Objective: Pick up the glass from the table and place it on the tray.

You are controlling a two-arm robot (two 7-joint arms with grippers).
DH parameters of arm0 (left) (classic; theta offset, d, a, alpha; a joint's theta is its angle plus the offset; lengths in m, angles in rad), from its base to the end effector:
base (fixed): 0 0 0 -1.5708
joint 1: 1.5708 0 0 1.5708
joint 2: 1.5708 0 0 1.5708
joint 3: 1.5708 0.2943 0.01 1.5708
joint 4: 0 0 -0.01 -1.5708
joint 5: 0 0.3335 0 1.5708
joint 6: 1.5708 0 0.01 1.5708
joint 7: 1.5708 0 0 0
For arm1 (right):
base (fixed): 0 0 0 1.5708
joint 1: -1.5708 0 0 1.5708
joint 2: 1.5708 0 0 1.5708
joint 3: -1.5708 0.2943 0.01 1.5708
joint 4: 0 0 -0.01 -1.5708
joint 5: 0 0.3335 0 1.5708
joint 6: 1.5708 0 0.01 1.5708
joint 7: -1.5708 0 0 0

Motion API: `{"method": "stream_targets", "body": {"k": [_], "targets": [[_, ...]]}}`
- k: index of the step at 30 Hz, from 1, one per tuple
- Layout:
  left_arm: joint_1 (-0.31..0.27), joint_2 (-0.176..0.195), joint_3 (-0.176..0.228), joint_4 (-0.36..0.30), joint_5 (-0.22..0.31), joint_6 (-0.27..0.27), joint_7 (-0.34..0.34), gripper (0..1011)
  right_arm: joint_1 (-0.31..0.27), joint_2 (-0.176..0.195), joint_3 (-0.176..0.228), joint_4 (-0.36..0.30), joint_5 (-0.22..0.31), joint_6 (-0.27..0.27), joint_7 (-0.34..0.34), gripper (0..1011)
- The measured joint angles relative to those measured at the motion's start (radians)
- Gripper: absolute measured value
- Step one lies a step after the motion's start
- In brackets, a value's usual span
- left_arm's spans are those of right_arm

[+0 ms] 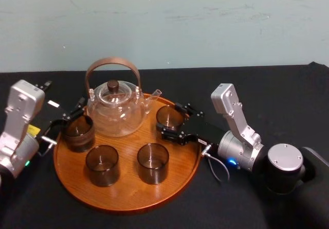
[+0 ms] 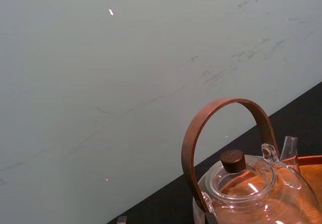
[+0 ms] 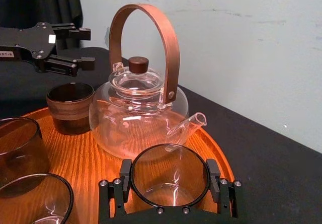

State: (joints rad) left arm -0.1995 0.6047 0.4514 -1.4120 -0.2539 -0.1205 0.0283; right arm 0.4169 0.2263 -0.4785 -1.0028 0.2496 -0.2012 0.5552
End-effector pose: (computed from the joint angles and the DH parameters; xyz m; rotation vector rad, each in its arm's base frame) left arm 0.3821 0.0786 -0.3105 0.3045 -0.2850 1.2480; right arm 0.4437 0.0230 -0.3545 -0.1479 -0.0373 -0.7122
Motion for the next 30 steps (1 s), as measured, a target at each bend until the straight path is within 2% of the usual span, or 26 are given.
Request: {"method": "stream_targets", "body": {"k": [15,18,20,30], "targets": [[0.0,0.0,0.0,0.0,0.0,0.0,0.0,1001,0.0,-0.004,0.002,0.003,-0.005,0.003,-0.01,904],[0.0,0.0,0.0,0.0,0.0,0.0,0.0,1001,-0.001,-0.004,0.001,0.003,-0.004,0.003,-0.01,938],[0.0,0.0,0.0,0.0,0.0,0.0,0.0,1001,-0.001,-0.004,0.001,0.003,-0.004,0.003,-0.01,999],[0.0,0.0,0.0,0.0,0.0,0.0,0.0,1001,-0.001,-0.003,0.001,0.002,-0.003,0.003,-0.008,1002]]}}
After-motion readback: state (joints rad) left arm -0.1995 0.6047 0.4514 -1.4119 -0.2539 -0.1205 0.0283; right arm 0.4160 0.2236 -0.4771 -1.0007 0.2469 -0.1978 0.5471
